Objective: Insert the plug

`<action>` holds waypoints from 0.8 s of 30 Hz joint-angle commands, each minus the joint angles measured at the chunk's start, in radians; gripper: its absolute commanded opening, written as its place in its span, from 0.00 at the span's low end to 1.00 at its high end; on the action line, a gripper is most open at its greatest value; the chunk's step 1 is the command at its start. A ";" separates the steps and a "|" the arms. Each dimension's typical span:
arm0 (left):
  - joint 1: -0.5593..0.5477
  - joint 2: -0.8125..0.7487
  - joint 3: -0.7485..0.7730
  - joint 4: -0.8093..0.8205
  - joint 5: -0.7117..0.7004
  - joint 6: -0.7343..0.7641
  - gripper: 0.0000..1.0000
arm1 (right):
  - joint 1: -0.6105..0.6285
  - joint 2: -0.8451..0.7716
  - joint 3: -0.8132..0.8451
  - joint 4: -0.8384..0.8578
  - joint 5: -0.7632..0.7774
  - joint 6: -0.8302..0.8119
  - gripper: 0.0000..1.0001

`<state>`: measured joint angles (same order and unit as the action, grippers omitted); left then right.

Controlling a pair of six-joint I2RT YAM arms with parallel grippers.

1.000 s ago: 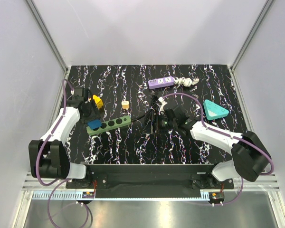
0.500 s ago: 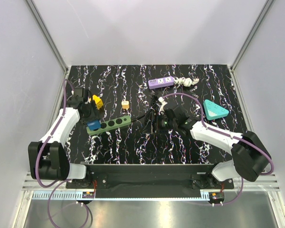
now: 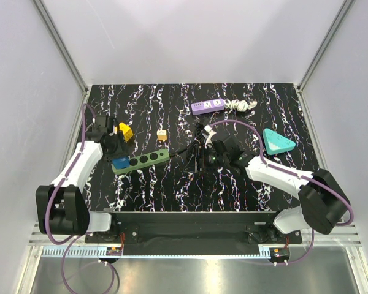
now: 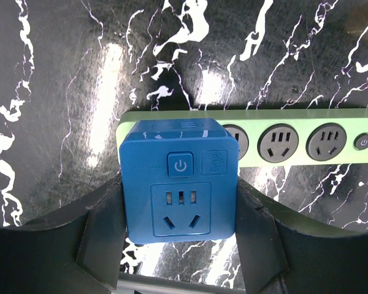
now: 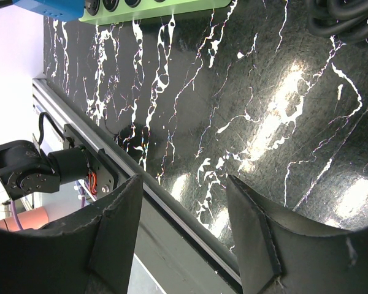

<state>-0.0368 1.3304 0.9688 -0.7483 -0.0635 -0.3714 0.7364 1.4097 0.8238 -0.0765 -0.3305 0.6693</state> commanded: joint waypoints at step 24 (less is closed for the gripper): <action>-0.003 0.015 -0.122 0.086 0.007 0.003 0.00 | -0.003 -0.017 0.011 0.003 0.012 -0.027 0.64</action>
<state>-0.0372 1.3304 0.8913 -0.6559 -0.0536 -0.3447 0.7364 1.4097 0.8238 -0.0769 -0.3305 0.6590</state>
